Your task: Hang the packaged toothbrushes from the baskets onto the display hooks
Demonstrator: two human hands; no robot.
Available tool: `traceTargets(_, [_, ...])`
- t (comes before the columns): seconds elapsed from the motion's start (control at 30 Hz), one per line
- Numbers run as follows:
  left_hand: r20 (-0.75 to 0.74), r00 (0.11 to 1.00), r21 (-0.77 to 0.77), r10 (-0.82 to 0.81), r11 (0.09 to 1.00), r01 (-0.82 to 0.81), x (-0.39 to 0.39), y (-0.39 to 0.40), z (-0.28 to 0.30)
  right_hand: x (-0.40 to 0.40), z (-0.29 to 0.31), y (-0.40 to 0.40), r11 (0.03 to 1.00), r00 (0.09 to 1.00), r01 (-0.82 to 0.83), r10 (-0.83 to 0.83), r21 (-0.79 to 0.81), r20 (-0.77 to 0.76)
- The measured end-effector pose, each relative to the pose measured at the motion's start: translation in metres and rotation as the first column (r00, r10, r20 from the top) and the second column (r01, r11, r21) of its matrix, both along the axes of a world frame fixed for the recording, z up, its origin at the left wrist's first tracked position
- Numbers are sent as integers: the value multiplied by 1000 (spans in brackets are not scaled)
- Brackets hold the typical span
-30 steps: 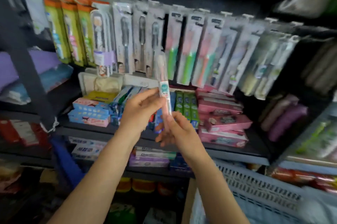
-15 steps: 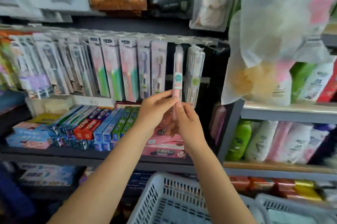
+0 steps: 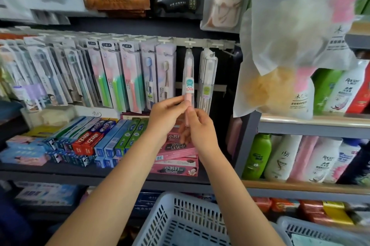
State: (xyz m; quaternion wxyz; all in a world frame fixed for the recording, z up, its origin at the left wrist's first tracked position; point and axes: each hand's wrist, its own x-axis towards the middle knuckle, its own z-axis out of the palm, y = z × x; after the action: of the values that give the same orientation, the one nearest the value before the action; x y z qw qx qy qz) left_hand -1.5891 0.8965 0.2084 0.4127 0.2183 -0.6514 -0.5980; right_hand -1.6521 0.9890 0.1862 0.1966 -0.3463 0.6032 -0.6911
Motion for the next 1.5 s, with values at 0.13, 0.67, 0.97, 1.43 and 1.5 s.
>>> traceTargets(0.13, [73,997,-11,38,999,-37,-9,-7,-12,-8,-13,-10,998,1000,14,-15,59,12])
traceTargets(0.67, [230,953,-57,196,980,-188,-51,-38,-30,-48,-39,-77,975,987,56,-86,214,137])
traceTargets(0.97, [293,948,16,128,990,-139,-15,-26,-53,-29,-51,-39,955,977,-35,-30,295,212])
traceTargets(1.43, [581,806,-341,-116,864,370,75,197,-244,28,-217,264,624,768,557,-135,549,-626])
traceTargets(1.5, [602,772,-369,-204,787,495,63,243,-253,7,-236,320,531,774,597,-182,602,-607])
